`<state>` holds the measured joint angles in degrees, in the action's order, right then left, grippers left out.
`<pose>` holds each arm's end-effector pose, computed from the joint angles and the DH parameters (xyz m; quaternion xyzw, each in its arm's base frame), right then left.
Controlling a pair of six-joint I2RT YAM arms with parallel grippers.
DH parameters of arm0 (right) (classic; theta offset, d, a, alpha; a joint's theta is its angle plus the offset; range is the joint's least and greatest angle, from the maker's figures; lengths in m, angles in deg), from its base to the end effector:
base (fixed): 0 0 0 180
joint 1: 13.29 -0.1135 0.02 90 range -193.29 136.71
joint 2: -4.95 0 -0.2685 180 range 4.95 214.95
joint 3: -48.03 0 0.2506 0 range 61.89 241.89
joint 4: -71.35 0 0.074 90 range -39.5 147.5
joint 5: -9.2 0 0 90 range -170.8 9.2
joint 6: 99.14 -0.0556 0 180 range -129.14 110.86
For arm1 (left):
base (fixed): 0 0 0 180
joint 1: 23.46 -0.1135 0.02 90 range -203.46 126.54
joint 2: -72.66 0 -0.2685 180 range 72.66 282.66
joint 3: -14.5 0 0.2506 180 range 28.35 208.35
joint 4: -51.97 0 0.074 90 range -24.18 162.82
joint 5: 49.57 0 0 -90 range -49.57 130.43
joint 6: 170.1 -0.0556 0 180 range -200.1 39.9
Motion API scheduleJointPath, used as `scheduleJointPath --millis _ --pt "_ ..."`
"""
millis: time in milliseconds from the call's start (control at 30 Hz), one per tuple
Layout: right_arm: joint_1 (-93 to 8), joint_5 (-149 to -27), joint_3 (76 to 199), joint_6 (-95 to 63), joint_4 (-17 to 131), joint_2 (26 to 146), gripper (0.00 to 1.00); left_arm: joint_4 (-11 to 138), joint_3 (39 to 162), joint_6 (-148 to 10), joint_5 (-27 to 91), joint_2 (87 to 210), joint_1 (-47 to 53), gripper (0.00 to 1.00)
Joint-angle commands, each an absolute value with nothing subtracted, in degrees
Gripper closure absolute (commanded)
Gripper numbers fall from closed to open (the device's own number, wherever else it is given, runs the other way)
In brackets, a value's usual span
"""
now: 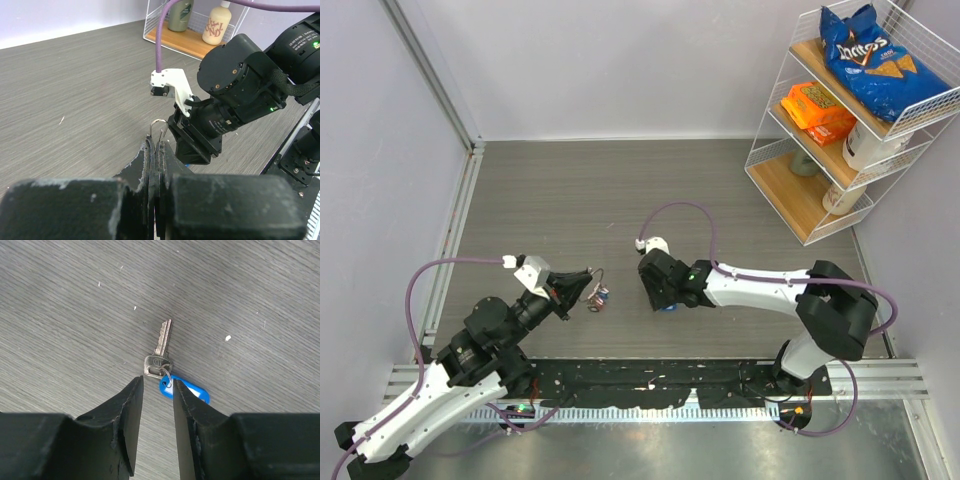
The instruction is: Put the keys on the keyring
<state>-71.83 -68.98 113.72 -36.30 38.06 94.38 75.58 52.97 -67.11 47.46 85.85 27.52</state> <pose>0.1750 0.2641 0.1734 -0.2298 0.9262 0.1196 0.2741 0.0773 -0.0845 0.2855 0.1848 0.6719 -0.3430 0.6299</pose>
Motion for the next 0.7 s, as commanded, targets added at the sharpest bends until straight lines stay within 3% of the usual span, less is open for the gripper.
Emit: scheduleJointPath --millis 0,533,600,667 --pt "-70.4 -71.2 113.4 -37.1 41.6 95.2 0.64 72.7 55.2 -68.0 47.3 85.6 27.5 1.0" --pt "-69.0 -73.6 111.0 -38.3 44.0 96.8 0.65 72.7 55.2 -68.1 47.3 85.8 27.5 1.0" --pt "-69.0 -73.8 110.8 -38.2 44.2 96.8 0.67 72.7 55.2 -68.1 47.3 85.8 27.5 1.0" --pt "-69.0 -74.1 110.7 -38.2 44.4 96.7 0.75 72.7 55.2 -68.1 47.4 85.9 27.5 1.0"
